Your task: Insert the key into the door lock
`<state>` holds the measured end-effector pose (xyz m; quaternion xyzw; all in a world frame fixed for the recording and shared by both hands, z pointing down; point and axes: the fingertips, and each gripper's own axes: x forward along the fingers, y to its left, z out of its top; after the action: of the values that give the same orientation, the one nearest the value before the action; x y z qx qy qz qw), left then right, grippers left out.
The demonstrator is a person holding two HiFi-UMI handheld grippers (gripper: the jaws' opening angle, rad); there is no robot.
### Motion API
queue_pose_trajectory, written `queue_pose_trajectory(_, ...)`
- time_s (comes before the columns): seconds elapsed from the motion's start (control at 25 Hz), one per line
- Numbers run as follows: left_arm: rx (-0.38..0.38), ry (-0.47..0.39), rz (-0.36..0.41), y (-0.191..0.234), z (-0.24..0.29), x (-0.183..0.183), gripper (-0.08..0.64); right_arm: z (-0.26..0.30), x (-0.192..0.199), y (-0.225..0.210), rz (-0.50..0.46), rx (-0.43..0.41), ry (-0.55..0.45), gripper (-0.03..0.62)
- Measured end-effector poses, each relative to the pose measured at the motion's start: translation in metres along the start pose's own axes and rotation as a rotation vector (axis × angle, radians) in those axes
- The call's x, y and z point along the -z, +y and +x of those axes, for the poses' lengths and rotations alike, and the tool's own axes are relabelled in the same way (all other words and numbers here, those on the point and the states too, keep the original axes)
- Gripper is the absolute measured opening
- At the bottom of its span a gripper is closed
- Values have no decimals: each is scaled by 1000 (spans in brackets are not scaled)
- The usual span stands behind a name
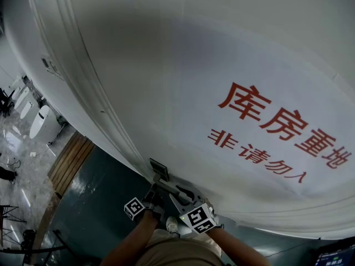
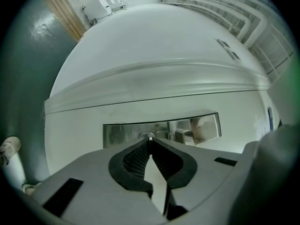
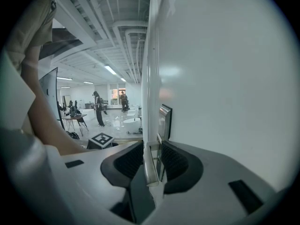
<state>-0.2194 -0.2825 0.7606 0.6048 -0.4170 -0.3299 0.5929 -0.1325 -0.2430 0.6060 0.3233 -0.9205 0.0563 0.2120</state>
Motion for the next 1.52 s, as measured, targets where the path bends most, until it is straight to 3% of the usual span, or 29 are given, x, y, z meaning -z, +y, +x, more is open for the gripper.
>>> queue_pose_trajectory(0.56,16,-3,-46,2,1,-2,32,1,3,7,13,0,11,121)
queue_pose_trajectory(0.72,-7,3,-11,2,1,1,32,0,5,8,13,3,15,121)
queue_pose_trajectory(1.16,20,-2,-89,5,4,0,32,-3,8,8,13,11,18,121)
queue_pose_trajectory(1.32,14,-7,-29,4,7,0,32,-4,9,6,19,21,18,121)
queue_pose_trajectory(1.52,17,-14,-55,2,8,1,32,-4,9,5,20,22,26,121)
